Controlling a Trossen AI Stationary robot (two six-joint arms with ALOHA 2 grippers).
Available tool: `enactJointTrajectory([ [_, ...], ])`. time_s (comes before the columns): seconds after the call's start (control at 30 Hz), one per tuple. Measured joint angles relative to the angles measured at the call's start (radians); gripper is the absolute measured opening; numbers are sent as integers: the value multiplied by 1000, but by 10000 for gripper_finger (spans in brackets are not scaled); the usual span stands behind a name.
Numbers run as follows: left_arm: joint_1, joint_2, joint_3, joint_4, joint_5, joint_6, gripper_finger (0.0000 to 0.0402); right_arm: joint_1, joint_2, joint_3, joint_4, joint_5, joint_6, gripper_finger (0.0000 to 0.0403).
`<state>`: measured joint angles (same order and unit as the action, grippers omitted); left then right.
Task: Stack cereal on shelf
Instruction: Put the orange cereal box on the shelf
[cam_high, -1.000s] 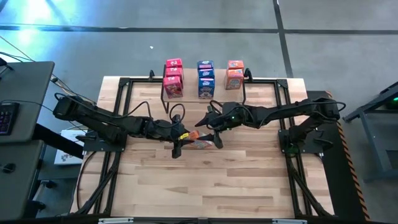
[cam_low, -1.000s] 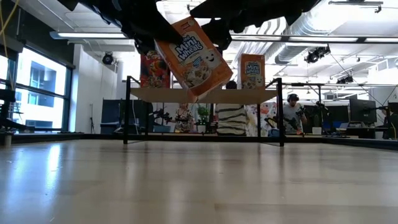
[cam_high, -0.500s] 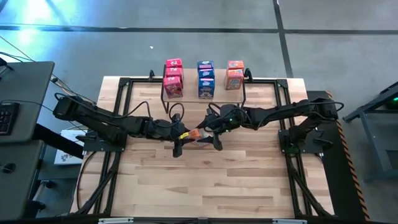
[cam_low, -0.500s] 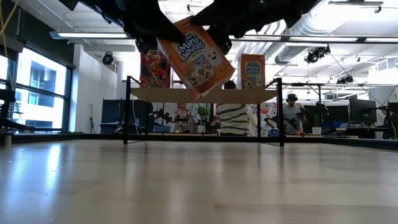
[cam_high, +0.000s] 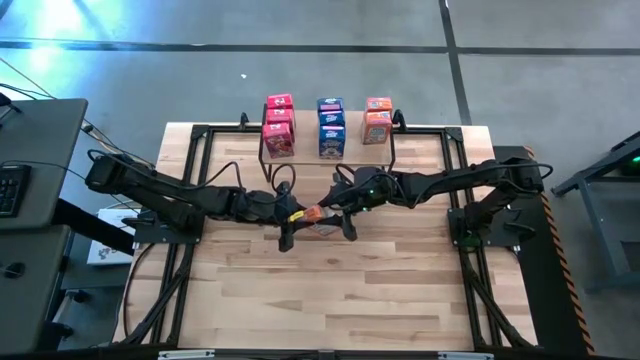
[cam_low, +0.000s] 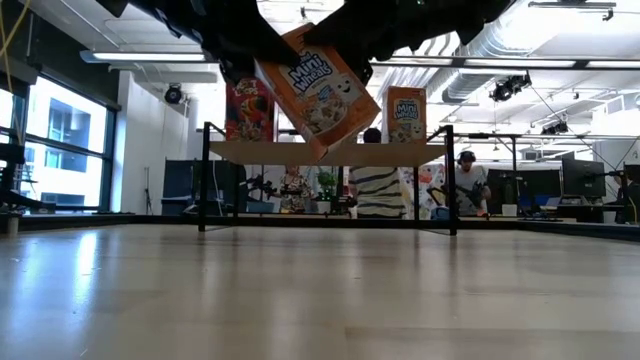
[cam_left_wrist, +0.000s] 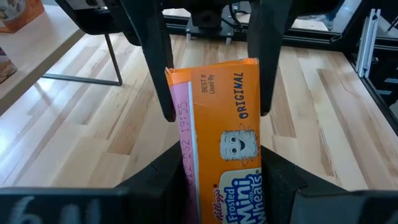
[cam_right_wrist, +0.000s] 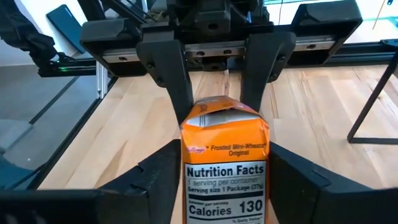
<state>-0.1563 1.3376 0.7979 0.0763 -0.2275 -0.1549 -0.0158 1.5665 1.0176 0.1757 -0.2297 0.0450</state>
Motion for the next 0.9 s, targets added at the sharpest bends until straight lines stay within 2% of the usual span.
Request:
enactJointTrajectory([
  [0.33, 12, 0, 0, 3, 4, 0, 138, -1, -1, 0, 0, 5, 0, 152],
  [0.57, 12, 0, 0, 5, 4, -56, 138, -1, -1, 0, 4, 1, 10, 150],
  [0.9, 12, 0, 0, 5, 1, -53, 142, -1, -1, 0, 7, 1, 10, 149],
])
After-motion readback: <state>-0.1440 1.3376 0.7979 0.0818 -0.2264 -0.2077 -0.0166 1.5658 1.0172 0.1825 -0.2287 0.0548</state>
